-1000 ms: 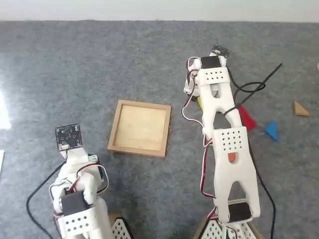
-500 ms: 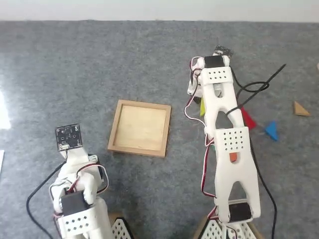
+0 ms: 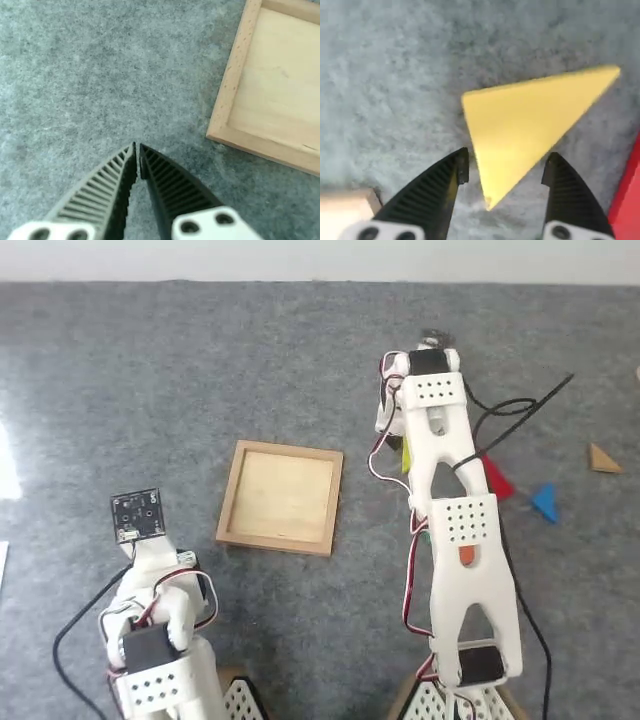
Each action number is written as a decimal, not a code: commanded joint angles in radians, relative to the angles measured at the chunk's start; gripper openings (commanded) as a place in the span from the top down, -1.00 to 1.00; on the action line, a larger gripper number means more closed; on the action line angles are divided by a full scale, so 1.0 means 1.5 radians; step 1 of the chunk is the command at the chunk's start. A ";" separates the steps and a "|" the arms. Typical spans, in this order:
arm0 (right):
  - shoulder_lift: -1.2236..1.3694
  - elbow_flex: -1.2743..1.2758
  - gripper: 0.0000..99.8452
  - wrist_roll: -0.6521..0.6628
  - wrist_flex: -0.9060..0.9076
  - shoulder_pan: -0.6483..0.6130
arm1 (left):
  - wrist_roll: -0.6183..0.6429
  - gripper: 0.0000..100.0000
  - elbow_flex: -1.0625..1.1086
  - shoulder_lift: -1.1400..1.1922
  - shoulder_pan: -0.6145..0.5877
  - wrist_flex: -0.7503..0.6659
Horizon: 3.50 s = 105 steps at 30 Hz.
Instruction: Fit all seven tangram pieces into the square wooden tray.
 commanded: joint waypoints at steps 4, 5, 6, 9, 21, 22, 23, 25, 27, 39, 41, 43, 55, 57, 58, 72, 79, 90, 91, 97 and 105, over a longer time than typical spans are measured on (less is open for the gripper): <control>-0.181 0.091 0.53 0.264 0.030 0.110 | -0.004 0.97 -0.005 -0.011 -0.002 0.005; -0.203 0.120 0.53 0.311 0.031 0.131 | -0.004 0.97 -0.005 -0.011 -0.001 0.005; -0.229 0.149 0.53 0.356 0.031 0.150 | -0.004 0.97 -0.005 -0.011 -0.001 0.005; -0.310 0.250 0.53 0.421 0.030 0.195 | -0.004 0.97 -0.005 -0.011 -0.001 0.005; -0.312 0.432 0.18 0.439 0.014 0.211 | -0.003 0.97 -0.005 -0.011 -0.002 0.005; -0.296 0.432 0.18 0.431 0.011 0.211 | -0.003 0.97 -0.005 -0.011 -0.002 0.005; -0.280 0.432 0.18 0.428 0.009 0.211 | -0.003 0.97 -0.005 -0.011 -0.002 0.005; -0.253 0.432 0.17 0.422 -0.009 0.211 | -0.003 0.97 -0.005 -0.011 -0.002 0.005; -0.236 0.432 0.17 0.405 -0.020 0.210 | -0.003 0.97 -0.005 -0.011 -0.002 0.005; -0.233 0.432 0.18 0.322 -0.041 0.161 | -0.003 0.97 -0.005 -0.011 -0.003 0.005; -0.233 0.432 0.18 0.299 -0.051 0.156 | -0.003 0.97 -0.005 -0.011 -0.003 0.005; -0.228 0.432 0.18 0.268 -0.067 0.156 | -0.003 0.97 -0.005 -0.011 -0.003 0.005; -0.195 0.423 0.18 0.176 -0.091 0.186 | -0.003 0.97 -0.005 -0.011 -0.003 0.005; -0.191 0.416 0.18 0.173 -0.090 0.187 | -0.003 0.97 -0.005 -0.011 -0.003 0.005; -0.191 0.416 0.18 0.172 -0.090 0.187 | -0.003 0.97 -0.005 -0.011 -0.003 0.005; -0.178 0.414 0.20 0.172 -0.087 0.188 | -0.003 0.97 -0.005 -0.011 -0.003 0.005; -0.174 0.413 0.48 0.171 -0.087 0.197 | -0.003 0.97 -0.005 -0.011 -0.003 0.005; -0.174 0.413 0.51 0.176 -0.083 0.197 | -0.003 0.97 -0.005 -0.011 -0.003 0.005; -0.174 0.413 0.51 0.177 -0.083 0.197 | -0.003 0.97 -0.005 -0.011 -0.003 0.005; -0.176 0.413 0.52 0.177 -0.085 0.198 | -0.003 0.97 -0.005 -0.011 -0.003 0.005; -0.184 0.413 0.52 0.177 -0.081 0.198 | -0.003 0.97 -0.005 -0.011 -0.003 0.005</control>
